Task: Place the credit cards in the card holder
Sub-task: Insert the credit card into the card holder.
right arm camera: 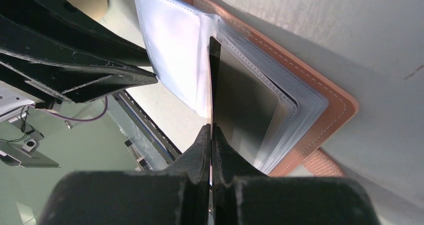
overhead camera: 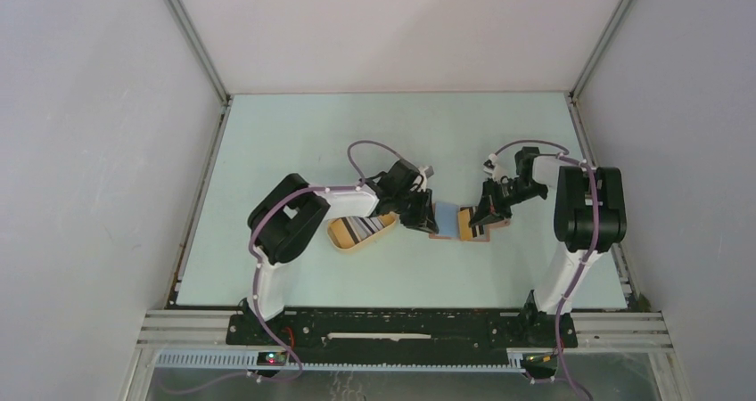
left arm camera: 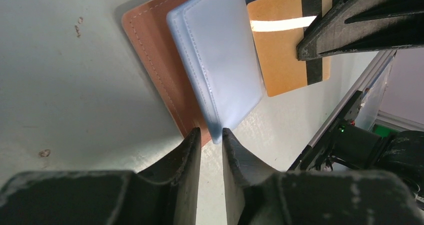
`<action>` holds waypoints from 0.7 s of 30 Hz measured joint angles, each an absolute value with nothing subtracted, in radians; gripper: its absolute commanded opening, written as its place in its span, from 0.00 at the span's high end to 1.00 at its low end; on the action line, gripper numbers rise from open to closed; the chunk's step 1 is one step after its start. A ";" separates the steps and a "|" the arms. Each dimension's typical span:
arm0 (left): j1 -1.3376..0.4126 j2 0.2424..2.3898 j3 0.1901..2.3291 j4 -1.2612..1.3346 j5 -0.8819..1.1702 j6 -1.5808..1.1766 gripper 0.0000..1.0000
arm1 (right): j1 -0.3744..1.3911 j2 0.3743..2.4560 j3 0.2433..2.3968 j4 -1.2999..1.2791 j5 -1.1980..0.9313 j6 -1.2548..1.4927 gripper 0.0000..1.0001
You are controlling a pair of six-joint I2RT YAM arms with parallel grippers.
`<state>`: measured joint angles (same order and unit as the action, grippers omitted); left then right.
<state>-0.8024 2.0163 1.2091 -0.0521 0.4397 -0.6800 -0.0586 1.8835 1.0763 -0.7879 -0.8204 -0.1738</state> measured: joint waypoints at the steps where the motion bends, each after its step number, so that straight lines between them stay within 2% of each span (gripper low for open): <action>1: -0.802 2.017 1.212 -0.056 0.440 -0.680 0.74 | -0.059 1.887 1.078 -0.789 -0.822 -0.174 1.00; 21: -0.802 2.049 1.280 -0.154 0.437 -0.680 0.78 | -0.060 1.971 1.155 -0.828 -0.875 -0.191 1.00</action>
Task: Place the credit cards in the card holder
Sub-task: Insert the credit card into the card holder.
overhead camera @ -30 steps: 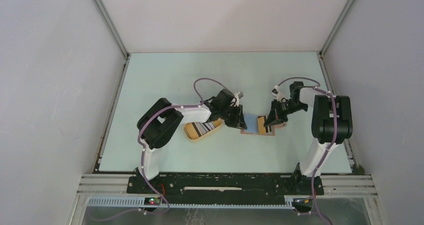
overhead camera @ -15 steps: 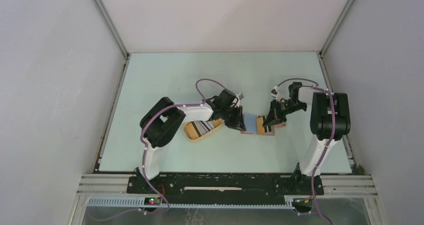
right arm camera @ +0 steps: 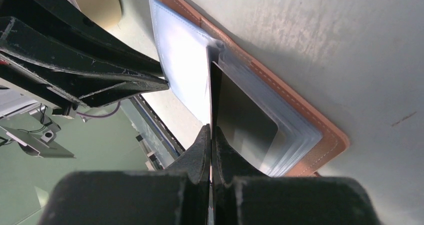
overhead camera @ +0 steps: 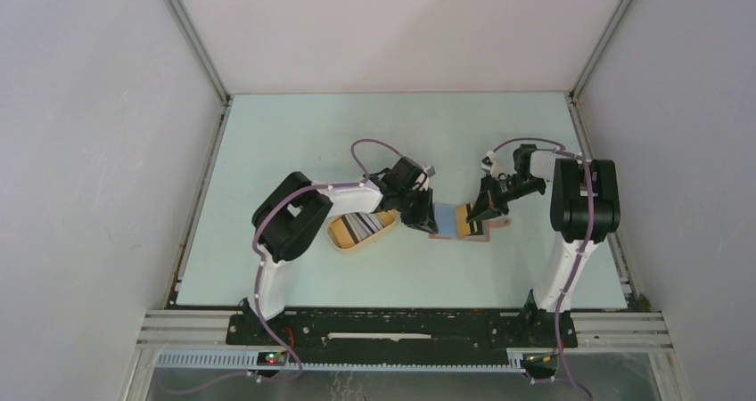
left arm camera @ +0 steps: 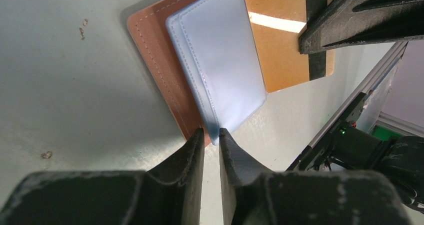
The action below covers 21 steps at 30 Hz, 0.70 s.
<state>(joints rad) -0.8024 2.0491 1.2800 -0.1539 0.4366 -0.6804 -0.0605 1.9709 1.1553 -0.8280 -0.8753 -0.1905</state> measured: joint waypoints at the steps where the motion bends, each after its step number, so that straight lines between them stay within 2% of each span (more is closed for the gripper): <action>1: -0.802 2.051 1.283 -0.159 0.437 -0.680 0.78 | -0.061 1.978 1.161 -0.830 -0.878 -0.192 1.00; 15: -0.802 2.070 1.319 -0.197 0.441 -0.680 0.80 | -0.056 2.009 1.195 -0.848 -0.889 -0.193 1.00; 21: -0.802 2.074 1.325 -0.204 0.445 -0.680 0.80 | -0.044 2.011 1.205 -0.847 -0.881 -0.191 0.93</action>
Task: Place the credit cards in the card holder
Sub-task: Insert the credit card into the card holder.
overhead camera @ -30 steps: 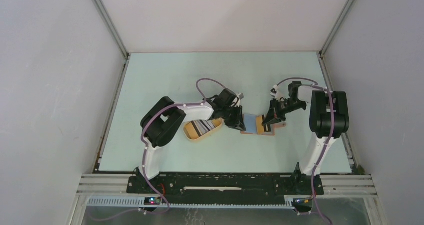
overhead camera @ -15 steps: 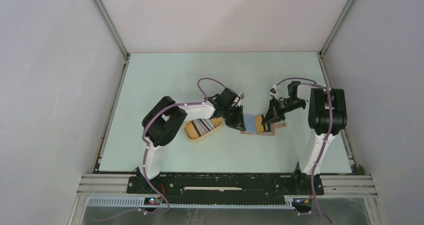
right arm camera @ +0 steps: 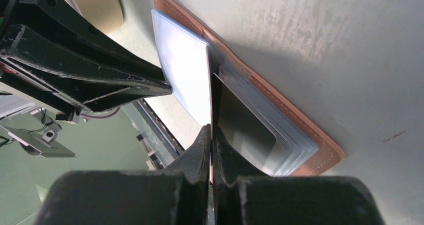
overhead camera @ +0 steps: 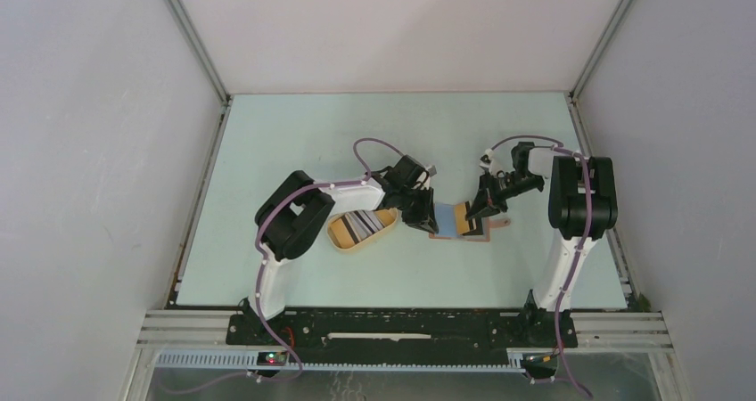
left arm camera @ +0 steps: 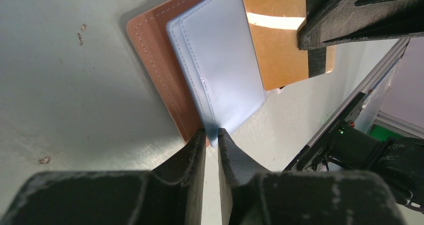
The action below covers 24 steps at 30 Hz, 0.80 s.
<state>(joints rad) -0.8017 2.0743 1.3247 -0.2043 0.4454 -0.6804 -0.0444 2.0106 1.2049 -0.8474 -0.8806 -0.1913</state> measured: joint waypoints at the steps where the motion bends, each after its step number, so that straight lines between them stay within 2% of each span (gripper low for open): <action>1: -0.801 2.075 1.325 -0.205 0.447 -0.680 0.80 | -0.042 2.011 1.205 -0.848 -0.877 -0.191 0.92; 6: -0.801 2.075 1.325 -0.205 0.448 -0.680 0.80 | -0.023 2.011 1.218 -0.852 -0.850 -0.187 0.92; 24: -0.798 2.076 1.325 -0.204 0.450 -0.682 0.80 | -0.006 2.009 1.234 -0.916 -0.793 -0.195 1.00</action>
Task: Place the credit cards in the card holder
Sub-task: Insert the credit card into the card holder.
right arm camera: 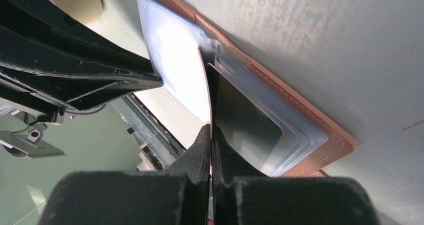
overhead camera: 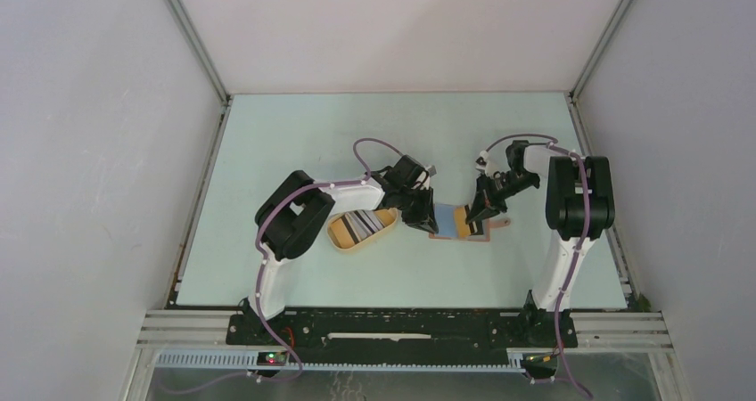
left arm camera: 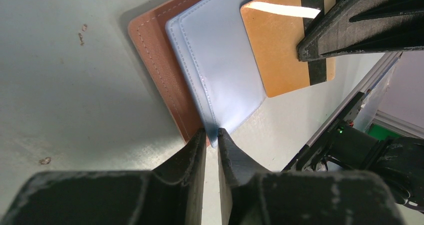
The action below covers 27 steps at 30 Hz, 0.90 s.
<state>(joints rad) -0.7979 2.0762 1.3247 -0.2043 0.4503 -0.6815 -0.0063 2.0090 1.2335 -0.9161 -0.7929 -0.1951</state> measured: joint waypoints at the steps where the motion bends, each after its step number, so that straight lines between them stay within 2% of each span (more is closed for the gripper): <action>1: -0.798 2.076 1.325 -0.204 0.450 -0.682 0.80 | -0.006 2.008 1.233 -0.918 -0.790 -0.195 1.00; 13: -0.797 2.077 1.325 -0.204 0.453 -0.682 0.81 | -0.009 1.948 1.186 -0.923 -0.741 -0.183 1.00; 27: -0.795 2.078 1.325 -0.203 0.458 -0.682 0.81 | -0.009 1.991 1.220 -0.941 -0.760 -0.161 1.00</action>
<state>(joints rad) -0.7952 2.0785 1.3247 -0.2031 0.4580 -0.6815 -0.0093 1.9911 1.2198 -0.9409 -0.7605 -0.1608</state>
